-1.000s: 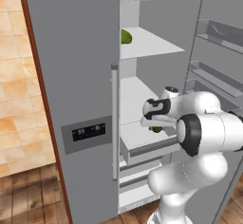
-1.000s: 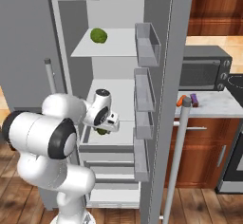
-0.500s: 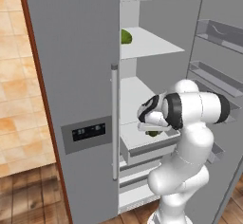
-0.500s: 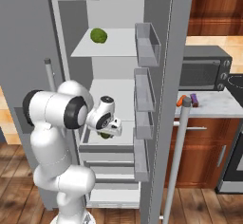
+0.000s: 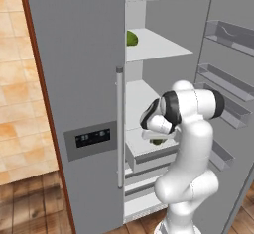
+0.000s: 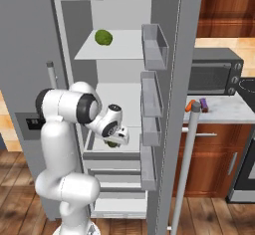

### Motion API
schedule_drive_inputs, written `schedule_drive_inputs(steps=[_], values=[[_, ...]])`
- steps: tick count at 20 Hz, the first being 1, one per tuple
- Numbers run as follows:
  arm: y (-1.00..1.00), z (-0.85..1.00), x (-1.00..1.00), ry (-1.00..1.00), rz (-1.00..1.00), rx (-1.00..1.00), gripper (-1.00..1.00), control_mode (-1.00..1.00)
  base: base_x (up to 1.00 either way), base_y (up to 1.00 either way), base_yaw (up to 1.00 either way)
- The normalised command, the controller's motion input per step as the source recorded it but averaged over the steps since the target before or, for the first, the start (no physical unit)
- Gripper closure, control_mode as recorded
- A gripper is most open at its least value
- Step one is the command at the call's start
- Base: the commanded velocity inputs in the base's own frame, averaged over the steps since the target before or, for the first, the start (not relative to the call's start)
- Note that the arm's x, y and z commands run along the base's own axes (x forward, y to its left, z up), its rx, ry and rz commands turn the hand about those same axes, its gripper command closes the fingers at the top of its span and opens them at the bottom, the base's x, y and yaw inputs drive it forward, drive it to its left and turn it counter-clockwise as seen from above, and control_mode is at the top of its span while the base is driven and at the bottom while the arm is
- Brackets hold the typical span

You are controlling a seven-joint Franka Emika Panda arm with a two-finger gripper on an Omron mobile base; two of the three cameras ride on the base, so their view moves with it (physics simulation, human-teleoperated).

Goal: Place the carrot and lime inside the fridge drawer. Close the drawer after placing the vegetables.

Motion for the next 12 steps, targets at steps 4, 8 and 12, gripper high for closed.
schedule_drive_inputs(steps=[4, 8, 12], values=[[0.00, -0.42, 0.18, 0.00, 0.00, 0.00, 1.00, -1.00, 0.00, 0.00, 0.00], [0.00, -0.32, 0.29, 0.00, 0.00, 0.00, 1.00, -1.00, 0.00, 0.00, 0.00], [0.00, -0.47, 0.07, 0.00, 0.00, 0.00, 1.00, -1.00, 0.00, 0.00, 0.00]])
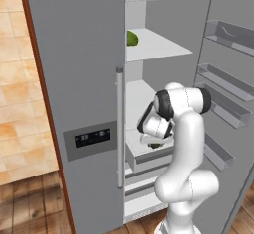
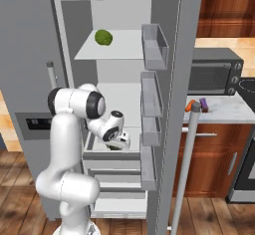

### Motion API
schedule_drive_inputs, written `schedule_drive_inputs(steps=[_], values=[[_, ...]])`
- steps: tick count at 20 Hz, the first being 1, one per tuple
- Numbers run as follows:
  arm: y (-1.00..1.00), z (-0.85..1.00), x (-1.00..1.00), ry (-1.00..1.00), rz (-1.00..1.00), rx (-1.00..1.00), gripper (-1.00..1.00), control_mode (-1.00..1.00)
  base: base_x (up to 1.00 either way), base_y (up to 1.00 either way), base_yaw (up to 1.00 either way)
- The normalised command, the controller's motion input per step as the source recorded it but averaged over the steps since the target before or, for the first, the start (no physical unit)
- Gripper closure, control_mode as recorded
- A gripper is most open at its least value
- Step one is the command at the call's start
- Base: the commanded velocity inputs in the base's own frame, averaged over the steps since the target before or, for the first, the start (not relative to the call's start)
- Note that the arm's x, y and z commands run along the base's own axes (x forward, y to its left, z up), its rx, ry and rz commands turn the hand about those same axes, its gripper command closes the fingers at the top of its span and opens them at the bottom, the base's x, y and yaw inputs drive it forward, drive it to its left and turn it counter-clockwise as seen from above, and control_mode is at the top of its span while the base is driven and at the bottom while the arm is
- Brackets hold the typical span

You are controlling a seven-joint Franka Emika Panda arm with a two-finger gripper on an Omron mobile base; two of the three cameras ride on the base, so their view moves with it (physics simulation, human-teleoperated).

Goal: Place the carrot and lime inside the fridge drawer. Close the drawer after placing the vegetables.

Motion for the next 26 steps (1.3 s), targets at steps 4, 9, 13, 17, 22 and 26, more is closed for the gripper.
schedule_drive_inputs(steps=[4, 9, 13, 17, 22, 26], values=[[0.00, -0.51, 0.00, 0.01, 0.00, 0.00, 1.00, -1.00, 0.00, 0.00, 0.00], [-0.01, -0.21, -0.21, 0.06, 0.00, 0.00, 1.00, -1.00, 0.00, 0.00, 0.00], [-0.14, -0.01, -0.48, 0.06, 0.00, 0.00, 1.00, -1.00, 0.00, 0.00, 0.00], [-0.28, 0.02, -0.74, 0.04, 0.00, 0.00, 1.00, -1.00, 0.00, 0.00, 0.00], [-0.26, 0.07, -0.63, 0.03, 0.00, 0.00, 1.00, -1.00, 0.00, 0.00, 0.00], [-0.01, -0.04, 0.01, 0.02, 0.00, 0.00, 1.00, -1.00, 0.00, 0.00, 0.00]])
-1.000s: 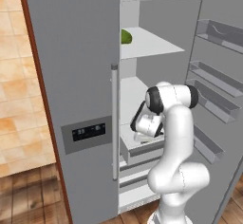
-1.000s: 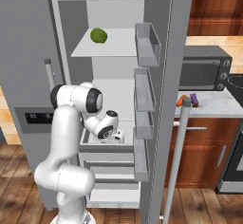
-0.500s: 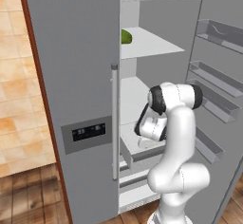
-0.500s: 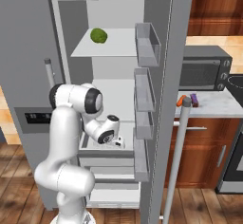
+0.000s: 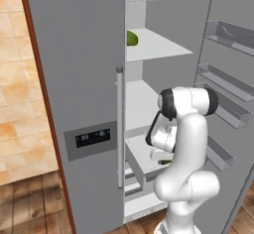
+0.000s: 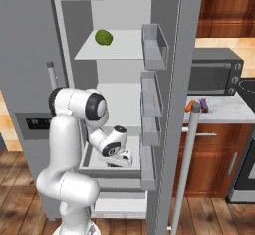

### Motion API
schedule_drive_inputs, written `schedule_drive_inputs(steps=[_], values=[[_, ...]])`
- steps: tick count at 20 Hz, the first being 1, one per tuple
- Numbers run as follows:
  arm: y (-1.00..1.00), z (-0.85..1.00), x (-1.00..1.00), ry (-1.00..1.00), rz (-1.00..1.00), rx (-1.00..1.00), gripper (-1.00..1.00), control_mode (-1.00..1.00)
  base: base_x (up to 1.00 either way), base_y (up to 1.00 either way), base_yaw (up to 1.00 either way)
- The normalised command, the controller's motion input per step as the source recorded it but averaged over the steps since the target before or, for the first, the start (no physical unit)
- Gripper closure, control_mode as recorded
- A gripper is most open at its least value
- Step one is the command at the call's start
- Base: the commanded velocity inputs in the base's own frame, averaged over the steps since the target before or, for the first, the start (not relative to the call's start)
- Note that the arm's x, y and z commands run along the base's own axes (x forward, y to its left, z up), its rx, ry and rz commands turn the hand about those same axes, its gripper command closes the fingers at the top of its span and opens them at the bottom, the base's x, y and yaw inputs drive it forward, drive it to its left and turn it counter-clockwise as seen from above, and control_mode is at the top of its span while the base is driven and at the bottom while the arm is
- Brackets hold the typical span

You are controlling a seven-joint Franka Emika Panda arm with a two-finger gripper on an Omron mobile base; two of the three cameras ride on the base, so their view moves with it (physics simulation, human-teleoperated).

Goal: Place the carrot and lime inside the fridge drawer. Close the drawer after placing the vegetables.

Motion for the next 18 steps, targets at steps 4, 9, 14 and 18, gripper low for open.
schedule_drive_inputs(steps=[4, 9, 14, 18], values=[[0.01, -0.56, 0.02, 0.00, 0.00, 0.00, 1.00, -1.00, 0.00, 0.00, 0.00], [0.05, -0.74, -0.01, -0.02, 0.00, 0.00, -1.00, -1.00, 0.00, 0.00, 0.00], [0.00, 0.09, 0.00, -0.04, 0.00, 0.00, -1.00, -1.00, 0.00, 0.00, 0.00], [0.00, 0.09, -0.25, 0.00, 0.00, 0.00, -1.00, -1.00, 0.00, 0.00, 0.00]])
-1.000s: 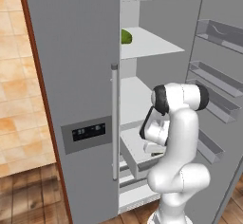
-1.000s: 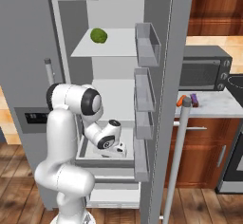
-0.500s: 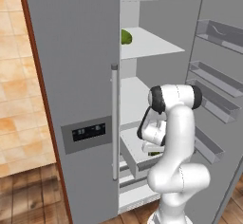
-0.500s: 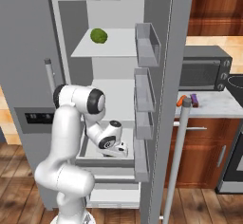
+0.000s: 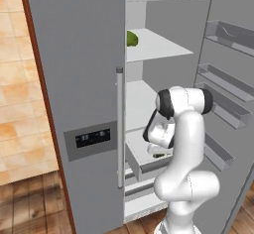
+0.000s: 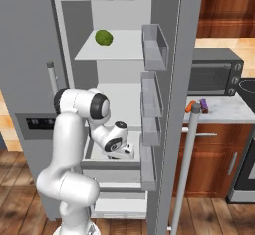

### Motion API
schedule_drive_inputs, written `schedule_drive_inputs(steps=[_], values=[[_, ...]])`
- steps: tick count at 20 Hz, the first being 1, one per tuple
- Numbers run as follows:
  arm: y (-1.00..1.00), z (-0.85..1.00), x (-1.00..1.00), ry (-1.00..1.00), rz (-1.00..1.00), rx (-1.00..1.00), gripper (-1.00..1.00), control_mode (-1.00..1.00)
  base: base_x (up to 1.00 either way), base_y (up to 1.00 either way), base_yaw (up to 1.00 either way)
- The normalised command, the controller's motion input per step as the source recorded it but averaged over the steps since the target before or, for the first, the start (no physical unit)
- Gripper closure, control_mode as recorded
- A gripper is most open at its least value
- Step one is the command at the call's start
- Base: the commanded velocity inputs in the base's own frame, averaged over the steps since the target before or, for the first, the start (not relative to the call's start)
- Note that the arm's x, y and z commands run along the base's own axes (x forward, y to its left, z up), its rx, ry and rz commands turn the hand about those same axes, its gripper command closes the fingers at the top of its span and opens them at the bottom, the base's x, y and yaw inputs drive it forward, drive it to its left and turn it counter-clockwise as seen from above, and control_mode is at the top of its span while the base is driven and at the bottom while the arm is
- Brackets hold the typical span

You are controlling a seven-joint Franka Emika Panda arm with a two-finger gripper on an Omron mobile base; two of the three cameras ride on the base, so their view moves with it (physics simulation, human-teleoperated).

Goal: Place the carrot and lime inside the fridge drawer. Close the drawer after placing the vegetables.

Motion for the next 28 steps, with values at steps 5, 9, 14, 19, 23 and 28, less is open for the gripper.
schedule_drive_inputs(steps=[5, 9, 14, 19, 23, 28], values=[[0.00, 0.00, -0.40, 0.00, 0.00, 0.00, -1.00, -1.00, 0.00, 0.00, 0.00], [0.00, 0.05, -0.83, 0.00, 0.00, -0.02, -1.00, -1.00, 0.00, 0.00, 0.00], [0.00, 0.70, -0.21, -0.01, 0.00, -0.04, -1.00, -1.00, 0.00, 0.00, 0.00], [0.01, 1.00, -0.04, -0.13, 0.00, -0.06, -1.00, -1.00, 0.00, 0.00, 0.00], [0.00, 1.00, -0.42, -0.14, -0.01, -0.01, -1.00, -1.00, 0.00, 0.00, 0.00], [0.00, 1.00, -0.70, -0.14, -0.04, 0.00, -1.00, -1.00, 0.00, 0.00, 0.00]])
